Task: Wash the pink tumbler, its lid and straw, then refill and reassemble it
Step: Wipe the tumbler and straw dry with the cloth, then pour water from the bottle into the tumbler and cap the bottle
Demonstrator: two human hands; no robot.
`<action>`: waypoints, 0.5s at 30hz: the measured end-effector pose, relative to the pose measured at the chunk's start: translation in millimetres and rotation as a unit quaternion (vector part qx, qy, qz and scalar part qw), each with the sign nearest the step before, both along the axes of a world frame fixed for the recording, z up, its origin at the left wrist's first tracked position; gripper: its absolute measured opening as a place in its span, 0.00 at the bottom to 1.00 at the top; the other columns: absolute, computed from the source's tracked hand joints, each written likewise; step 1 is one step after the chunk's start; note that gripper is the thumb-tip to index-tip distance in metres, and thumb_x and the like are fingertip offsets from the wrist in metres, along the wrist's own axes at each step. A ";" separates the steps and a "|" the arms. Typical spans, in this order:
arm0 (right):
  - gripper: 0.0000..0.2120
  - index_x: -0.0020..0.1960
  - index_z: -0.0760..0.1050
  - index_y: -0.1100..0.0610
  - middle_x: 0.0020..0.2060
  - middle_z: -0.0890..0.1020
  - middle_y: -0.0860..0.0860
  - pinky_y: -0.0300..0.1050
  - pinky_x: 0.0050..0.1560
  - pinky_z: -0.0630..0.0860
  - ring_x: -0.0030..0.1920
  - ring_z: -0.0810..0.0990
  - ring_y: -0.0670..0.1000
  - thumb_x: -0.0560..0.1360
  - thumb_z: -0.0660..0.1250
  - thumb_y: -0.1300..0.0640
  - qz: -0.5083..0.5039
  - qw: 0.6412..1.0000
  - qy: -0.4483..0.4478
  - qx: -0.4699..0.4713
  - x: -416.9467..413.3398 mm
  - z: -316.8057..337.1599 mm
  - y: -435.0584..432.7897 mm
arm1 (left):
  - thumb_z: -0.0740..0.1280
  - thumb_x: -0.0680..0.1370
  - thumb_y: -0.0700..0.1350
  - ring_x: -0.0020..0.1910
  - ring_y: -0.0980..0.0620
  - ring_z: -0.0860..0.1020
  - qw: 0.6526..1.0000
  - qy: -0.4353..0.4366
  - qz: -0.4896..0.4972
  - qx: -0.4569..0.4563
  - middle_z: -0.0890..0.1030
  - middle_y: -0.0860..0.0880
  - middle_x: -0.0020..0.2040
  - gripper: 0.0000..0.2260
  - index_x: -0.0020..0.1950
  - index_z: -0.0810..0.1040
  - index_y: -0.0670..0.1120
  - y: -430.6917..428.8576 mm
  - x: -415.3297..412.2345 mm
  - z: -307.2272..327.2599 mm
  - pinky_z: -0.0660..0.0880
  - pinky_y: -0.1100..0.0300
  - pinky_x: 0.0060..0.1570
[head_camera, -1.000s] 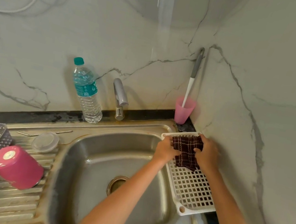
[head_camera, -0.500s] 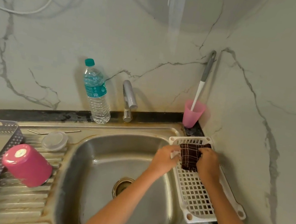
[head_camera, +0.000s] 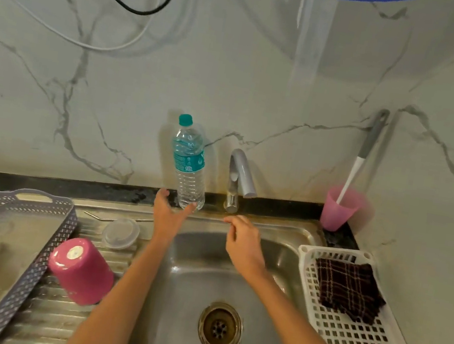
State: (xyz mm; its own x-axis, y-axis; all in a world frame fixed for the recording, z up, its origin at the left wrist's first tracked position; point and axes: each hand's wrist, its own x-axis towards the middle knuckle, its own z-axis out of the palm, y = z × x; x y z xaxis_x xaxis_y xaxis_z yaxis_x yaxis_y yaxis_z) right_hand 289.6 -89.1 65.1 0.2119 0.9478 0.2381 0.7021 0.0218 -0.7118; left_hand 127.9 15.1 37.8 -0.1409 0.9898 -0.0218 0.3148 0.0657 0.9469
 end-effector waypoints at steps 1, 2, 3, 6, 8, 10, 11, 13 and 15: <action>0.14 0.59 0.78 0.57 0.55 0.80 0.51 0.37 0.60 0.74 0.55 0.78 0.46 0.78 0.60 0.67 0.001 1.000 0.009 0.006 -2.5 2.8 7.6 | 0.79 0.69 0.49 0.74 0.43 0.64 1.000 -0.008 -0.009 0.000 0.63 0.43 0.76 0.45 0.78 0.56 0.45 11.1 1.9 3.9 0.64 0.45 0.73; 0.14 0.59 0.78 0.57 0.55 0.80 0.50 0.36 0.60 0.73 0.55 0.78 0.46 0.78 0.61 0.67 -0.001 1.000 0.020 0.010 -4.1 5.0 15.8 | 0.79 0.68 0.49 0.75 0.44 0.62 1.000 -0.016 -0.018 0.000 0.61 0.44 0.77 0.47 0.79 0.53 0.45 22.0 4.8 8.6 0.62 0.45 0.74; 0.13 0.58 0.78 0.57 0.55 0.80 0.50 0.36 0.59 0.73 0.55 0.78 0.45 0.78 0.61 0.67 -0.005 0.999 0.032 0.010 -4.7 6.5 21.9 | 0.80 0.68 0.48 0.75 0.45 0.62 0.999 -0.023 -0.031 0.008 0.60 0.45 0.78 0.49 0.79 0.52 0.46 31.1 8.5 12.5 0.62 0.45 0.74; 0.12 0.58 0.78 0.55 0.55 0.79 0.49 0.41 0.61 0.75 0.55 0.78 0.45 0.78 0.62 0.65 -0.011 0.998 0.057 0.011 -5.0 9.3 34.8 | 0.81 0.67 0.44 0.70 0.51 0.67 0.995 -0.047 -0.070 0.056 0.65 0.51 0.72 0.50 0.78 0.51 0.48 53.8 18.0 20.3 0.65 0.53 0.71; 0.11 0.58 0.79 0.55 0.55 0.80 0.49 0.41 0.62 0.75 0.56 0.78 0.45 0.78 0.63 0.64 -0.010 0.998 0.063 0.005 -3.6 8.9 38.3 | 0.80 0.68 0.43 0.67 0.55 0.67 0.993 -0.076 -0.064 0.061 0.65 0.55 0.68 0.49 0.78 0.51 0.48 65.2 24.0 23.7 0.65 0.60 0.66; 0.11 0.57 0.79 0.55 0.54 0.80 0.49 0.41 0.61 0.75 0.55 0.78 0.44 0.78 0.63 0.64 -0.010 0.998 0.065 0.008 -2.6 7.2 38.2 | 0.79 0.69 0.44 0.67 0.52 0.70 0.993 -0.090 -0.054 0.056 0.68 0.52 0.70 0.45 0.77 0.54 0.49 73.0 27.2 25.3 0.68 0.57 0.65; 0.11 0.57 0.79 0.55 0.54 0.80 0.49 0.41 0.61 0.75 0.54 0.78 0.44 0.78 0.63 0.64 -0.010 0.998 0.066 0.008 -2.5 6.7 37.0 | 0.79 0.69 0.44 0.67 0.50 0.71 0.993 -0.086 -0.052 0.058 0.70 0.49 0.69 0.43 0.76 0.57 0.48 74.8 27.9 24.8 0.69 0.55 0.66; 0.11 0.57 0.79 0.55 0.54 0.80 0.49 0.41 0.61 0.76 0.54 0.78 0.44 0.78 0.63 0.63 -0.009 0.997 0.071 0.007 -4.0 8.2 34.6 | 0.78 0.70 0.43 0.64 0.48 0.75 0.994 -0.081 -0.046 0.064 0.74 0.47 0.66 0.36 0.73 0.62 0.48 72.5 28.1 25.2 0.73 0.53 0.64; 0.11 0.58 0.79 0.54 0.54 0.80 0.48 0.36 0.59 0.76 0.53 0.78 0.42 0.78 0.63 0.63 -0.005 0.997 0.072 0.017 -7.8 14.6 29.2 | 0.77 0.71 0.43 0.61 0.49 0.76 0.992 -0.089 -0.043 0.076 0.75 0.47 0.63 0.33 0.71 0.64 0.47 61.4 26.8 25.1 0.75 0.54 0.61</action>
